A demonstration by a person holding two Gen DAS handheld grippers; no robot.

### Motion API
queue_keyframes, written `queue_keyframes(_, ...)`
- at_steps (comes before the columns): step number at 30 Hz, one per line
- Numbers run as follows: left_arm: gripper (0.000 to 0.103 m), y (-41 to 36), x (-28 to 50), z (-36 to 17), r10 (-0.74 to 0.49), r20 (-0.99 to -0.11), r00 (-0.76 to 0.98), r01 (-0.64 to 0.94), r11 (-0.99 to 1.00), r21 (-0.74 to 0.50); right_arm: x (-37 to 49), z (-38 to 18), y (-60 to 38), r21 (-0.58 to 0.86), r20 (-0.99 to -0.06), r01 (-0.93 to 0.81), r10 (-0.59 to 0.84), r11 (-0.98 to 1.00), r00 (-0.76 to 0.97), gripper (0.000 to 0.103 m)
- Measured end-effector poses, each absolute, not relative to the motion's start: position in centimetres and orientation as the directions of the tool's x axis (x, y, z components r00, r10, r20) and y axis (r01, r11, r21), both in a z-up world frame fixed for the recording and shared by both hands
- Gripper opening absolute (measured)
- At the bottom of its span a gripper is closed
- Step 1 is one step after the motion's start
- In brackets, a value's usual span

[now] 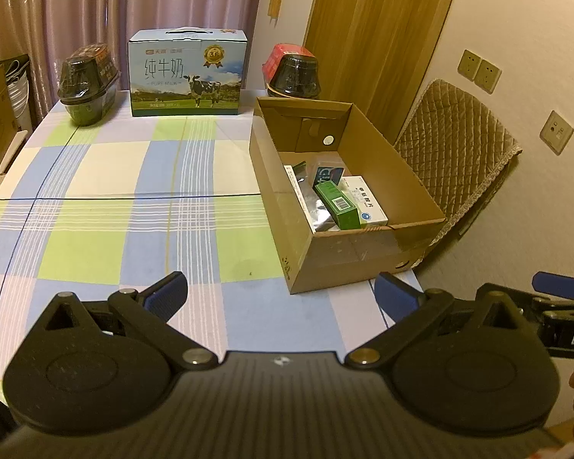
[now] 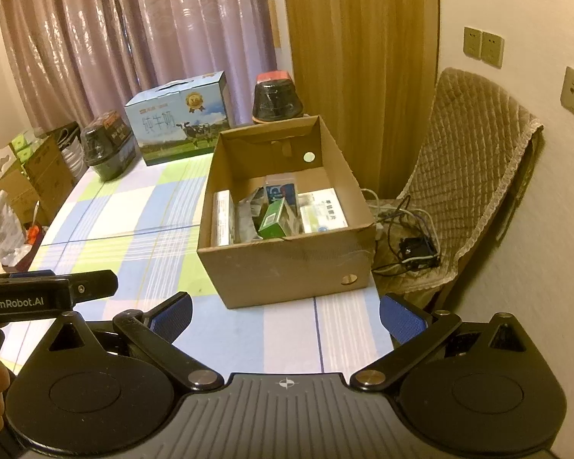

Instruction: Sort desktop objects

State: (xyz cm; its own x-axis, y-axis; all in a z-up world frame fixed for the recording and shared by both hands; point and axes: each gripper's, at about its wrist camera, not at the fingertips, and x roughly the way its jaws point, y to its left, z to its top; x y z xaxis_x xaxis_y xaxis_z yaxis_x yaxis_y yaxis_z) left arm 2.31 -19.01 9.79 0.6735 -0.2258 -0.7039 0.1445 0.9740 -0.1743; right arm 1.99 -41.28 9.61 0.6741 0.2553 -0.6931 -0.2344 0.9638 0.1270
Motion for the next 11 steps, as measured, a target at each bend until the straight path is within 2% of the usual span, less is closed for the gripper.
queue_keyframes(11,0.102,-19.27,2.19,9.17,-0.231,-0.704,0.671,0.165,0.973,-0.162,1.84,9.10,-41.19,0.130,-0.701,-0.232,0.255,0.964,0.666,0.101)
